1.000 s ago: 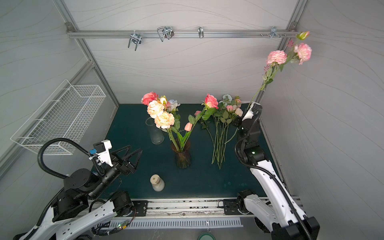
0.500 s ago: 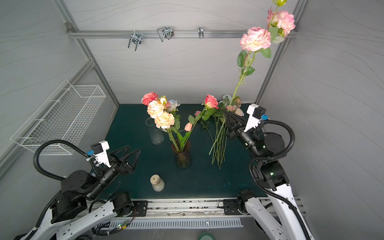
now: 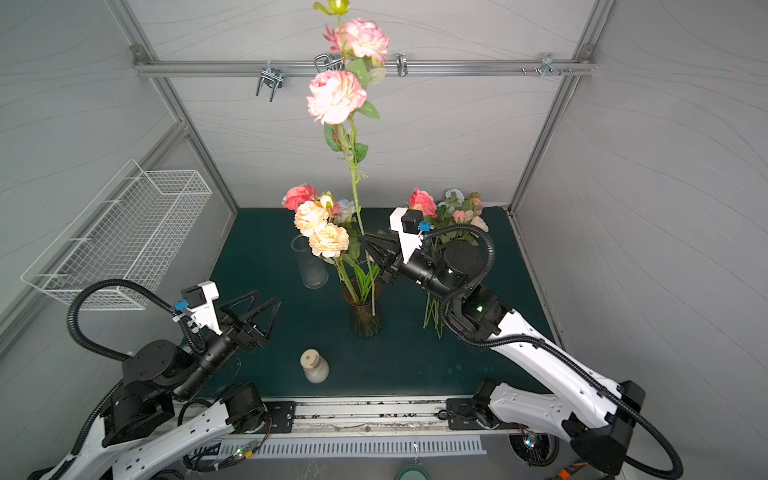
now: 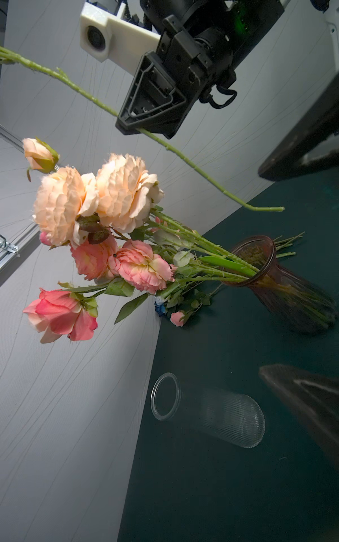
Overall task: Arrange the flowers into the vase
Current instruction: 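Carry the pink carnation over the red vase with the right gripper, then lower the carnation stem into the red vase with the right gripper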
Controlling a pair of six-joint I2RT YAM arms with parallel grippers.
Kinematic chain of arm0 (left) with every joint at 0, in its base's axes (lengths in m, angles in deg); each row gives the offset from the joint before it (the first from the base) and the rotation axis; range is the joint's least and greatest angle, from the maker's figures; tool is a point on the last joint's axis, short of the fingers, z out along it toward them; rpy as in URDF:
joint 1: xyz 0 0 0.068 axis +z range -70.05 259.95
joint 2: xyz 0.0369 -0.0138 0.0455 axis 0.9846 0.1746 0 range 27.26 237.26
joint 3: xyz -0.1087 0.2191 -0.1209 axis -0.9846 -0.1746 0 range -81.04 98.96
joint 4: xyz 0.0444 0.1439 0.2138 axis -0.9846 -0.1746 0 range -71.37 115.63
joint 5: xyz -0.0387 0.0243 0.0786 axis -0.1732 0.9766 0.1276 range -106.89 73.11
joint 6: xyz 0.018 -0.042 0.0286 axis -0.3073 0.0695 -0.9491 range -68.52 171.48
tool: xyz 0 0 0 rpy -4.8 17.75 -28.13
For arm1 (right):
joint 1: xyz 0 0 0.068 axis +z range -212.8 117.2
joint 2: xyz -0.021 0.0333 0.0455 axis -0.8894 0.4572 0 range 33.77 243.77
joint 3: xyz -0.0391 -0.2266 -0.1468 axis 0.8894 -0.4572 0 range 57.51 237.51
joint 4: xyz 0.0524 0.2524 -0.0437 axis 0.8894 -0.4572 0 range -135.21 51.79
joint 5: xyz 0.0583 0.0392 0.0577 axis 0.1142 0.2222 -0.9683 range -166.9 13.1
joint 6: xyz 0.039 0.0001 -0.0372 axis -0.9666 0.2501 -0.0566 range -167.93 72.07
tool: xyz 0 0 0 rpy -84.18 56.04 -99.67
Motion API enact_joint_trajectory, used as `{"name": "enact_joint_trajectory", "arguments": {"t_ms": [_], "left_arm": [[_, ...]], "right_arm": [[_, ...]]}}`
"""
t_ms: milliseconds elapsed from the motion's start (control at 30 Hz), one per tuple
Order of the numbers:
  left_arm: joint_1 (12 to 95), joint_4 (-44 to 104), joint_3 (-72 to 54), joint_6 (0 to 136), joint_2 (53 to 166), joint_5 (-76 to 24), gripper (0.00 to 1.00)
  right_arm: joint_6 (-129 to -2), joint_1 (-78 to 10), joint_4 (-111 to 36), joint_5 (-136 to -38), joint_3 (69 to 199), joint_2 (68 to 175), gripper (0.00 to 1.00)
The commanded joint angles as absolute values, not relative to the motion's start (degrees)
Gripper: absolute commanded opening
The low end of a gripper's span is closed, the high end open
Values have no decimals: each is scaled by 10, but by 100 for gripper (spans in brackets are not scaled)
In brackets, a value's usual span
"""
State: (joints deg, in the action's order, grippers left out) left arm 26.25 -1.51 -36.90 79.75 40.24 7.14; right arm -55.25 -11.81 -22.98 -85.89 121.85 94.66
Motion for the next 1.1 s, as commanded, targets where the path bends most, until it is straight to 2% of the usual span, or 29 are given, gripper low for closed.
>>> {"name": "enact_joint_trajectory", "arguments": {"t_ms": [0,167,333,533,967,1000,1067], "left_arm": [[260,-2,-354,804,409,80,99],[260,-4,-350,803,417,78,99],[261,-6,-353,805,415,80,99],[260,-3,-354,804,422,78,99],[261,8,-358,807,432,74,99],[260,6,-356,806,434,74,99],[261,7,-354,805,438,72,99]], "right_arm": [[-517,-114,-148,-839,1245,963,0],[-502,-115,-115,-830,1240,1004,0],[-506,-114,-67,-823,1179,1018,0],[-505,-99,-36,-800,1106,1010,0],[-520,-62,-68,-740,995,967,0],[-523,-60,-76,-733,993,964,1],[-529,-54,-87,-725,981,953,8]]}}
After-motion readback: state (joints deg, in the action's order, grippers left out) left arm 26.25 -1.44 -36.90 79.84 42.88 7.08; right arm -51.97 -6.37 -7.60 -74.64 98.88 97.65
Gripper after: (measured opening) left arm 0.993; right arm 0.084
